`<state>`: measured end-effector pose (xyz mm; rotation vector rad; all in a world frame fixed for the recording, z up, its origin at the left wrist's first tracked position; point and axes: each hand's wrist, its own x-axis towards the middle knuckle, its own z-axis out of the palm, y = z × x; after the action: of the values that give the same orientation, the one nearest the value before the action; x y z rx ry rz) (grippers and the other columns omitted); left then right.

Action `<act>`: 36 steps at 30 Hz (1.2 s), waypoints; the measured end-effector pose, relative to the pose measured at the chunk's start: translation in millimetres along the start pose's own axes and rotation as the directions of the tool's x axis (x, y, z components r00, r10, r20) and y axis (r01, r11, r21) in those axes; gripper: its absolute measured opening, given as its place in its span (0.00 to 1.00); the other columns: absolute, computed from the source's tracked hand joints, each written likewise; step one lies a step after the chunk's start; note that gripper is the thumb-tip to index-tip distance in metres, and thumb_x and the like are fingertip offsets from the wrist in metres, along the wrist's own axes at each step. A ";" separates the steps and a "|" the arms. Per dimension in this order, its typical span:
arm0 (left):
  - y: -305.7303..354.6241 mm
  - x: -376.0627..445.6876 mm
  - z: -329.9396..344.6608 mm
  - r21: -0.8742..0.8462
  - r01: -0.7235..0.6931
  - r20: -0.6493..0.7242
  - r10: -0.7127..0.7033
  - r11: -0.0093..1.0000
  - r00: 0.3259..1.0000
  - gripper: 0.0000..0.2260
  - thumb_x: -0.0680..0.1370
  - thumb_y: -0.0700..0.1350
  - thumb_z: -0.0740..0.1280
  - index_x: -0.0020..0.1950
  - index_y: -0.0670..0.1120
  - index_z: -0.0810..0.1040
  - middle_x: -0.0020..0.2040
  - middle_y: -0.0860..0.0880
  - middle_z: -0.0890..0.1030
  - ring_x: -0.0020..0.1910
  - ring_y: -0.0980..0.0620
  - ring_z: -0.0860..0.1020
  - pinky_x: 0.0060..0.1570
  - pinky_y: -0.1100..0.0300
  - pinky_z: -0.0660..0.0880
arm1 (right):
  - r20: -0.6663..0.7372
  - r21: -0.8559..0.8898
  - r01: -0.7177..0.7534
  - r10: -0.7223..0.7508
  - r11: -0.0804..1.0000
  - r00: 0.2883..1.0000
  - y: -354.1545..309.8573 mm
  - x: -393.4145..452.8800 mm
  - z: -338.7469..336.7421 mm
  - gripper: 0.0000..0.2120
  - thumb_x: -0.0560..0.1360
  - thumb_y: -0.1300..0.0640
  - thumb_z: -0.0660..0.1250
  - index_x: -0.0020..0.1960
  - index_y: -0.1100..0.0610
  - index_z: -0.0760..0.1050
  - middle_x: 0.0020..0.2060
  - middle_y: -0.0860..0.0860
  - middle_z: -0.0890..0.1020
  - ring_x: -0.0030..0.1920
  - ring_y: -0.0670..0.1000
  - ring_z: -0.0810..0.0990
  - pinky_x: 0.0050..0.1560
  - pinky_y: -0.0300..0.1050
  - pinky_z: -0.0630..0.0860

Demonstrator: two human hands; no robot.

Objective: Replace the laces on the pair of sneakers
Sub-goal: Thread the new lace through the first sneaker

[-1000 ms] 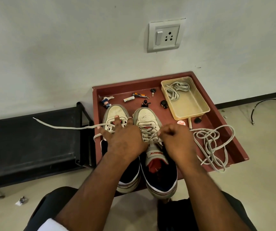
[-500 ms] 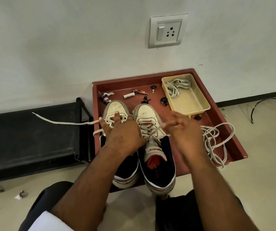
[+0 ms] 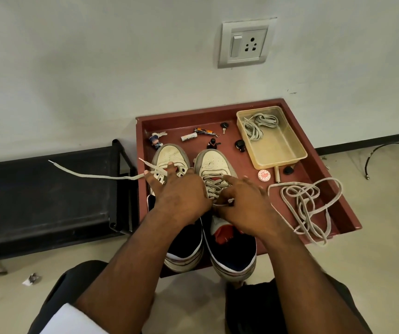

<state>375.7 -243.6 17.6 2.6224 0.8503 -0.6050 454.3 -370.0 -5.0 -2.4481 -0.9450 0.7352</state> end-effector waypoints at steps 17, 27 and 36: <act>-3.8 0.0 6.5 -0.134 -0.027 -0.075 0.017 0.991 0.997 0.12 0.72 0.55 0.69 0.54 0.59 0.75 0.69 0.56 0.70 0.77 0.42 0.53 0.68 0.28 0.35 | -0.630 0.612 0.066 0.436 0.788 0.643 35.0 -25.2 -59.9 0.07 0.75 0.54 0.69 0.45 0.51 0.71 0.38 0.46 0.76 0.37 0.44 0.77 0.39 0.42 0.73; 20.2 -9.9 16.5 -0.030 0.005 -0.251 -0.012 1.000 0.968 0.09 0.77 0.52 0.63 0.54 0.55 0.80 0.67 0.55 0.74 0.77 0.42 0.58 0.67 0.25 0.39 | 0.012 0.162 -0.029 0.027 0.986 1.000 -6.3 -22.2 -20.6 0.07 0.70 0.56 0.72 0.46 0.47 0.76 0.45 0.45 0.78 0.44 0.47 0.77 0.42 0.42 0.73; 20.6 -12.6 16.8 0.038 0.082 -0.289 -0.067 0.996 0.955 0.06 0.77 0.51 0.66 0.52 0.54 0.79 0.61 0.57 0.78 0.77 0.45 0.57 0.68 0.28 0.39 | -0.147 0.268 -0.207 0.252 0.941 0.957 21.6 -5.7 -19.2 0.06 0.73 0.60 0.71 0.46 0.51 0.77 0.37 0.47 0.79 0.40 0.49 0.78 0.37 0.38 0.72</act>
<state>374.1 -272.6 12.6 2.7769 1.0340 -0.2667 472.8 -392.3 0.1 -2.3728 -0.4708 0.6510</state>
